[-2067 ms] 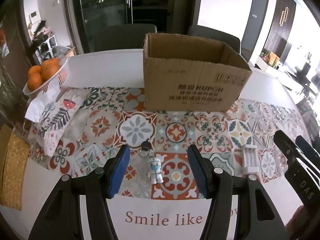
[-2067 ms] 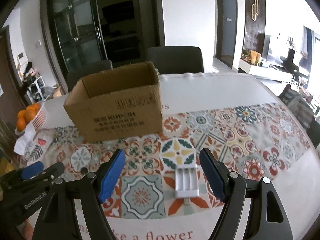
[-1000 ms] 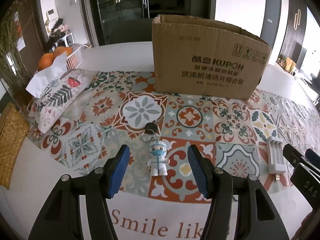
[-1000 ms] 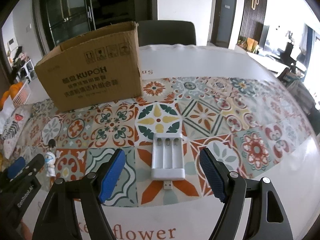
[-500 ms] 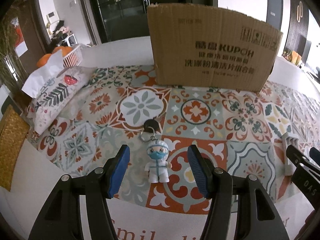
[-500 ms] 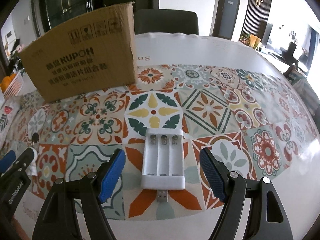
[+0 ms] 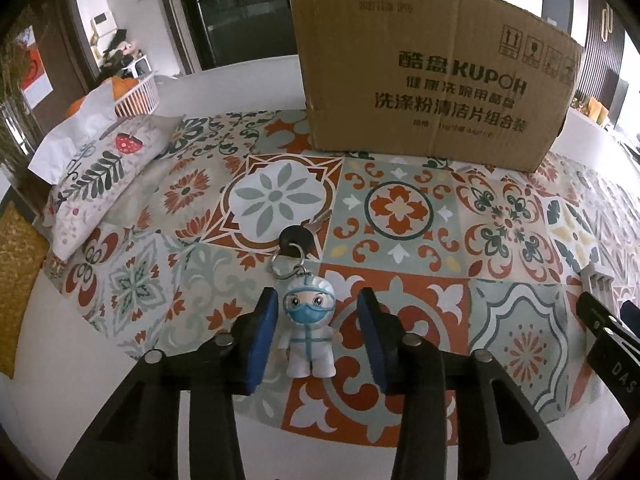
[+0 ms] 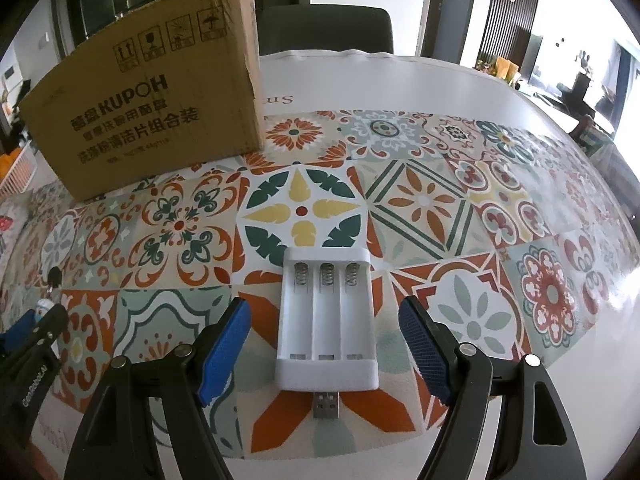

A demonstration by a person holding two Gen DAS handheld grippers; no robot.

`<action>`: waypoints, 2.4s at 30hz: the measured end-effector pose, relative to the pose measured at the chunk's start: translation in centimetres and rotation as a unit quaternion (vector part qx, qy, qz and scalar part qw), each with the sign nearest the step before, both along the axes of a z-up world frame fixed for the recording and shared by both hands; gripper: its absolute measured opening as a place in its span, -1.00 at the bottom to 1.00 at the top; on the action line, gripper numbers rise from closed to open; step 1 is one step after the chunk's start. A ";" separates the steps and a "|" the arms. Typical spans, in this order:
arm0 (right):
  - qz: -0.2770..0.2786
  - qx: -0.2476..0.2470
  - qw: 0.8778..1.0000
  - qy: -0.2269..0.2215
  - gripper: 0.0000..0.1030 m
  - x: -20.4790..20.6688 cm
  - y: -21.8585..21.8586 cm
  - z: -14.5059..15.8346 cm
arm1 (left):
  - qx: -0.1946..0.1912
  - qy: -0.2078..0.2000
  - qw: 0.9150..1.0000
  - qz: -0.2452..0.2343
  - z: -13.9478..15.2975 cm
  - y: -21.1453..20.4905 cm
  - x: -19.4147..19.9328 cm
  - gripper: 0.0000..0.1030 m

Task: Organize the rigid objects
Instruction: 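Move left tool toward astronaut keychain while right tool approaches white battery charger, then close left gripper on astronaut keychain while right gripper grasps battery charger, then lift and carry keychain and charger with both tools over the box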

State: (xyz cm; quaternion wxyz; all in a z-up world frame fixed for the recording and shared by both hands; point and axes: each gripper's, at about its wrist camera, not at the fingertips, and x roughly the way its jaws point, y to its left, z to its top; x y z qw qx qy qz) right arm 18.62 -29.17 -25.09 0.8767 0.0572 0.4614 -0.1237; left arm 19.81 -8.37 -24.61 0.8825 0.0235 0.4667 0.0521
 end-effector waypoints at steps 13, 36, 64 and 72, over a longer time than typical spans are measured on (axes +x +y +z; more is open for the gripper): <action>-0.015 0.019 1.000 -0.004 0.39 0.7 -1.1 -1.0 | -0.028 0.004 0.999 -0.023 -0.1 -0.8 0.3 -0.48; 0.005 0.016 0.999 -0.050 -0.04 -1.7 0.3 3.9 | -0.050 -0.044 0.996 -0.062 5.2 -0.6 -1.4 -0.48; 0.059 0.012 0.986 -0.157 -0.04 -1.9 5.0 15.8 | -0.080 -0.131 0.984 -0.088 16.6 3.1 -1.7 -0.48; 0.073 0.020 0.982 -0.174 -0.04 -0.5 5.9 17.9 | -0.085 -0.155 0.980 -0.094 18.8 3.8 -0.2 -0.48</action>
